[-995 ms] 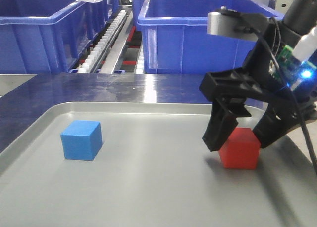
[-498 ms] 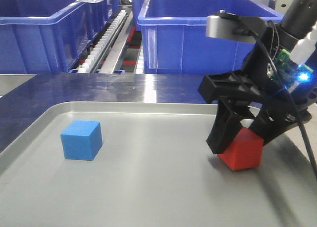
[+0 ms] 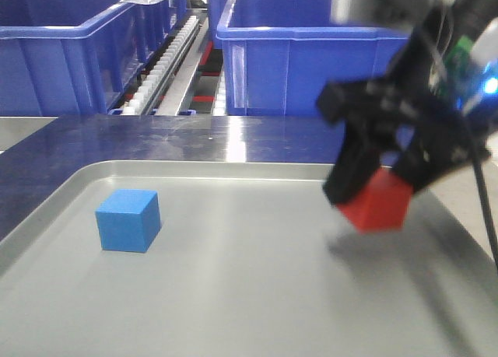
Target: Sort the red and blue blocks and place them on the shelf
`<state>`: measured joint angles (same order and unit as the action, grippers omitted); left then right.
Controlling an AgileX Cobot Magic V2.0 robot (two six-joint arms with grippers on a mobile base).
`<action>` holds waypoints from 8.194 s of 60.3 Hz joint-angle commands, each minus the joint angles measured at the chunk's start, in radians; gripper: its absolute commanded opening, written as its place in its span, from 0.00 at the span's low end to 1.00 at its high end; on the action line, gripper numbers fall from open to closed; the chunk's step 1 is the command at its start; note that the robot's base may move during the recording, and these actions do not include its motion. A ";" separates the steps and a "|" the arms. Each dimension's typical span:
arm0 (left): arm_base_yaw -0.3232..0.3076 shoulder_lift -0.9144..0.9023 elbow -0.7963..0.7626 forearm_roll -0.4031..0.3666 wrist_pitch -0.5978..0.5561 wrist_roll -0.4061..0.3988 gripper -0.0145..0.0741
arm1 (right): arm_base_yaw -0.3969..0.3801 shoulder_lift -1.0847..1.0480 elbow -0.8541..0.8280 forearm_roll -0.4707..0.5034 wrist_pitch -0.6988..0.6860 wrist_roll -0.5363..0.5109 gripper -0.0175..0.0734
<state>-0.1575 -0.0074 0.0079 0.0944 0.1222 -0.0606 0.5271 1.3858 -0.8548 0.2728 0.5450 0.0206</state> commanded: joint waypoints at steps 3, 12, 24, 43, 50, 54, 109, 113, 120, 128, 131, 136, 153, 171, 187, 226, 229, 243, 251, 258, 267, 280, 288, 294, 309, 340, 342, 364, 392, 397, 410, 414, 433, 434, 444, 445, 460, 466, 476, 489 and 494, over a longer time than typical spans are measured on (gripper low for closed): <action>0.001 -0.017 0.044 -0.001 -0.083 0.001 0.30 | 0.002 -0.116 -0.030 -0.001 -0.110 -0.003 0.26; 0.001 -0.017 0.044 -0.001 -0.083 0.001 0.30 | -0.011 -0.219 -0.030 -0.054 -0.172 -0.003 0.26; 0.001 -0.017 0.044 -0.001 -0.083 0.001 0.30 | -0.109 -0.327 -0.020 -0.088 -0.185 -0.003 0.26; 0.001 -0.017 0.044 -0.001 -0.083 0.001 0.30 | -0.301 -0.544 0.093 -0.094 -0.212 -0.003 0.26; 0.001 -0.017 0.044 -0.001 -0.083 0.001 0.30 | -0.344 -0.650 0.176 -0.094 -0.237 -0.003 0.26; 0.001 -0.017 0.044 -0.001 -0.083 0.001 0.30 | -0.360 -0.703 0.219 -0.094 -0.245 -0.003 0.26; 0.001 -0.017 0.044 -0.001 -0.083 0.001 0.30 | -0.468 -1.004 0.496 -0.094 -0.264 -0.003 0.26; 0.001 -0.017 0.044 -0.001 -0.083 0.001 0.30 | -0.468 -1.004 0.496 -0.094 -0.264 -0.003 0.26; 0.001 -0.017 0.044 -0.001 -0.083 0.001 0.30 | -0.468 -1.004 0.496 -0.094 -0.264 -0.003 0.26; 0.001 -0.017 0.044 -0.001 -0.083 0.001 0.30 | -0.468 -1.004 0.496 -0.094 -0.264 -0.003 0.26; 0.001 -0.017 0.044 -0.001 -0.083 0.001 0.30 | -0.468 -1.004 0.496 -0.094 -0.264 -0.003 0.26; 0.001 -0.017 0.044 -0.001 -0.083 0.001 0.30 | -0.468 -1.004 0.496 -0.094 -0.264 -0.003 0.26; 0.001 -0.017 0.044 -0.001 -0.083 0.001 0.30 | -0.468 -1.004 0.496 -0.094 -0.264 -0.003 0.26; 0.001 -0.017 0.044 -0.001 -0.083 0.001 0.30 | -0.468 -1.004 0.496 -0.094 -0.264 -0.003 0.26; 0.001 -0.017 0.044 -0.001 -0.083 0.001 0.30 | -0.468 -1.004 0.496 -0.094 -0.264 -0.003 0.26; 0.001 0.329 -0.327 -0.037 0.019 0.001 0.30 | -0.468 -1.003 0.496 -0.094 -0.263 -0.003 0.26; 0.001 0.402 -0.392 -0.037 0.072 0.001 0.30 | -0.468 -1.003 0.496 -0.094 -0.263 -0.003 0.26; 0.001 0.696 -0.579 -0.037 0.131 0.001 0.30 | -0.468 -1.003 0.496 -0.094 -0.263 -0.003 0.26; 0.001 0.767 -0.600 -0.061 0.131 0.001 0.30 | -0.468 -1.003 0.496 -0.094 -0.263 -0.003 0.26; 0.001 0.782 -0.600 -0.119 0.142 0.001 0.30 | -0.468 -1.003 0.496 -0.094 -0.263 -0.003 0.26; 0.001 0.784 -0.600 -0.188 0.122 -0.001 0.30 | -0.468 -1.003 0.496 -0.094 -0.263 -0.003 0.26; 0.001 0.805 -0.600 -0.188 0.106 -0.001 0.30 | -0.468 -1.003 0.496 -0.094 -0.263 -0.003 0.26; 0.001 0.812 -0.600 -0.188 0.122 -0.001 0.30 | -0.468 -1.003 0.496 -0.094 -0.263 -0.003 0.26; 0.001 0.812 -0.600 -0.188 0.122 -0.001 0.30 | -0.468 -1.003 0.496 -0.094 -0.263 -0.003 0.26; 0.001 0.812 -0.600 -0.186 0.156 -0.001 0.30 | -0.468 -1.003 0.496 -0.094 -0.263 -0.003 0.26; 0.001 1.000 -0.686 -0.202 0.443 0.036 0.62 | -0.468 -1.003 0.496 -0.094 -0.263 -0.003 0.26; 0.001 1.012 -0.695 -0.213 0.453 0.036 0.65 | -0.468 -1.003 0.496 -0.094 -0.263 -0.003 0.26; -0.043 1.086 -0.827 -0.332 0.571 0.036 0.71 | -0.468 -1.003 0.496 -0.094 -0.263 -0.003 0.26; -0.248 1.225 -0.913 -0.347 0.528 -0.048 0.71 | -0.468 -1.003 0.496 -0.094 -0.263 -0.003 0.26; -0.285 1.250 -0.926 -0.347 0.519 -0.066 0.71 | -0.468 -1.003 0.496 -0.094 -0.263 -0.003 0.26; -0.360 1.318 -0.944 -0.347 0.488 -0.115 0.71 | -0.468 -1.003 0.496 -0.094 -0.263 -0.003 0.26; -0.380 1.332 -0.944 -0.347 0.467 -0.128 0.71 | -0.468 -1.003 0.496 -0.094 -0.263 -0.003 0.26; -0.457 1.426 -0.944 -0.337 0.403 -0.164 0.71 | -0.468 -1.003 0.496 -0.094 -0.263 -0.003 0.26; -0.462 1.430 -0.944 -0.337 0.401 -0.166 0.71 | -0.468 -1.003 0.496 -0.094 -0.263 -0.003 0.26; -0.492 1.464 -0.944 -0.337 0.376 -0.168 0.71 | -0.468 -1.003 0.496 -0.094 -0.263 -0.003 0.26; -0.493 1.466 -0.944 -0.337 0.372 -0.168 0.71 | -0.468 -1.003 0.496 -0.094 -0.263 -0.003 0.26; -0.500 1.496 -0.944 -0.329 0.363 -0.187 0.71 | -0.468 -1.003 0.496 -0.094 -0.263 -0.003 0.26; -0.500 1.509 -0.944 -0.329 0.363 -0.191 0.71 | -0.468 -1.003 0.496 -0.094 -0.263 -0.003 0.26; -0.500 1.515 -0.944 -0.329 0.363 -0.217 0.70 | -0.468 -1.003 0.496 -0.094 -0.263 -0.003 0.26; -0.500 1.515 -0.944 -0.329 0.378 -0.217 0.67 | -0.468 -1.003 0.496 -0.094 -0.263 -0.003 0.26; -0.500 1.518 -0.944 -0.329 0.385 -0.217 0.64 | -0.468 -1.003 0.496 -0.094 -0.263 -0.003 0.26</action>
<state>-0.6505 1.5386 -0.9055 -0.2279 0.5329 -0.2646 0.0648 0.3790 -0.3280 0.1839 0.3691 0.0206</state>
